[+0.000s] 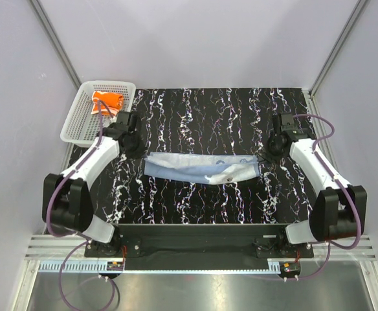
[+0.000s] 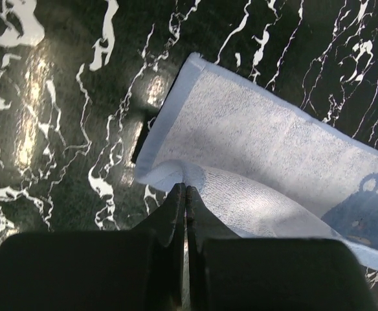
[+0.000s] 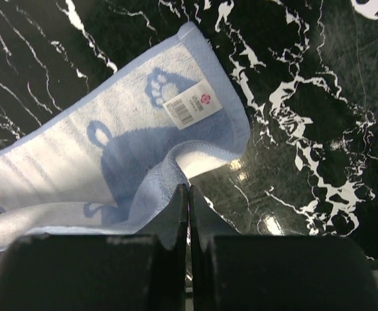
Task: Roll the towels
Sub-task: Fold the towel
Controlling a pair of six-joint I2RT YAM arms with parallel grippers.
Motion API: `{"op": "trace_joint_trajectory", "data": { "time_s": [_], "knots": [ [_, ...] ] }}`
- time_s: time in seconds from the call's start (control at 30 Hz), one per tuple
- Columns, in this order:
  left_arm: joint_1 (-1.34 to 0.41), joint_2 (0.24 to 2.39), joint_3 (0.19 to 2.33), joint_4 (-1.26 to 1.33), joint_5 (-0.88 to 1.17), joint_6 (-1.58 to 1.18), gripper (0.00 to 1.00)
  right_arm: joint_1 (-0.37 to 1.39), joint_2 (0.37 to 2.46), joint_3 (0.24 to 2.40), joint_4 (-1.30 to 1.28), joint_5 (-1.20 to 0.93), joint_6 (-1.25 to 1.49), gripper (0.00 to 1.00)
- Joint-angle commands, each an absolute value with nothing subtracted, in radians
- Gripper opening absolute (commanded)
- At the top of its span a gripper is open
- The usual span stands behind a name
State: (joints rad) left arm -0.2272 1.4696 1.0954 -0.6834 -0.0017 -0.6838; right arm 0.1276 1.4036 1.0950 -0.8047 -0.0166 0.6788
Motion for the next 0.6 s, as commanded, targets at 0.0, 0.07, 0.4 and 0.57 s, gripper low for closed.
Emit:
{"op": "trace_joint_trajectory", "data": {
  "time_s": [0.0, 0.07, 0.4, 0.57],
  "knots": [
    [-0.219, 1.525, 1.176, -0.660, 0.018, -0.649, 0.00, 0.104, 1.443, 1.144, -0.764, 0.005, 0.647, 0.00],
    [-0.219, 1.571, 1.207, -0.666, 0.018, -0.646, 0.00, 0.097, 1.472, 1.149, -0.755, 0.003, 0.640, 0.00],
    [-0.207, 1.736, 1.330, -0.710, 0.012, -0.623, 0.00, 0.045, 1.566, 1.167, -0.710, -0.046, 0.617, 0.00],
    [-0.199, 1.790, 1.373, -0.730, 0.009, -0.620, 0.00, 0.038, 1.626, 1.189, -0.703, -0.066, 0.606, 0.00]
  ]
}}
